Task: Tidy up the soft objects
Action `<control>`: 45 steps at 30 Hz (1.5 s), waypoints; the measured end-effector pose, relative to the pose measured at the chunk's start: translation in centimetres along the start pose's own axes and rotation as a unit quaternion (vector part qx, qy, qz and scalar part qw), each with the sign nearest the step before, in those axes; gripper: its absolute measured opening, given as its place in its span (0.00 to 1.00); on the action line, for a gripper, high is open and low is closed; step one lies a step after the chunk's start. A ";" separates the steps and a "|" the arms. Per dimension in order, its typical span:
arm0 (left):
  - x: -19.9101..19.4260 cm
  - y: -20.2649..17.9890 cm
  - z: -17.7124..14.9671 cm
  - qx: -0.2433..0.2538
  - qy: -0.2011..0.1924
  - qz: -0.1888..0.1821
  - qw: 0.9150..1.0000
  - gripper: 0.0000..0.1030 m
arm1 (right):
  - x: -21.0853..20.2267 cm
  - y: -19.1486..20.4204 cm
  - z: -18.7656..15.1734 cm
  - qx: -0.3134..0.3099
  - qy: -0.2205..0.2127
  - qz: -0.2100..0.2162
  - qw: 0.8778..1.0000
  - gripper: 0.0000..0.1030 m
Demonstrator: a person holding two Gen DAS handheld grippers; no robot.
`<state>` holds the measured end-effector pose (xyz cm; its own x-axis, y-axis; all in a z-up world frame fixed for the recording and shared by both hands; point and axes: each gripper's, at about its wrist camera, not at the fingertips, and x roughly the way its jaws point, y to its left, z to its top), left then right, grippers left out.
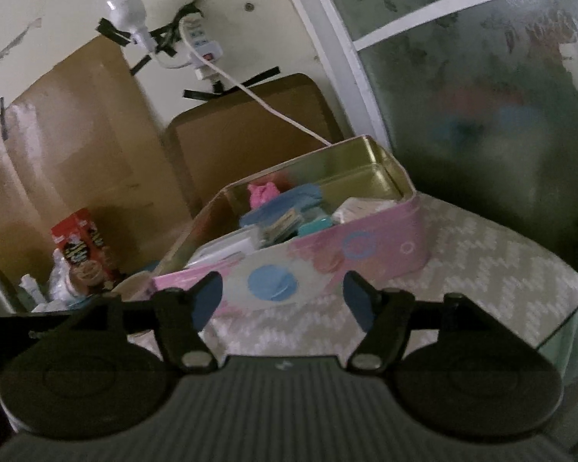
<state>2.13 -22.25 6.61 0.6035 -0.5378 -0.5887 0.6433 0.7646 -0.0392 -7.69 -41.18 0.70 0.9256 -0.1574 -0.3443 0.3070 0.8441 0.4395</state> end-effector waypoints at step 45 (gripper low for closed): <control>-11.4 -2.4 -7.3 0.003 -0.057 0.164 0.985 1.00 | -8.2 1.5 -4.7 0.014 -0.041 0.062 0.997 0.84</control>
<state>-9.75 -15.38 7.56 0.8283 -0.2985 -0.4741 0.4069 0.9023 0.1428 -15.84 -36.21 0.31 0.9715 -0.0948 -0.2170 0.1938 0.8451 0.4982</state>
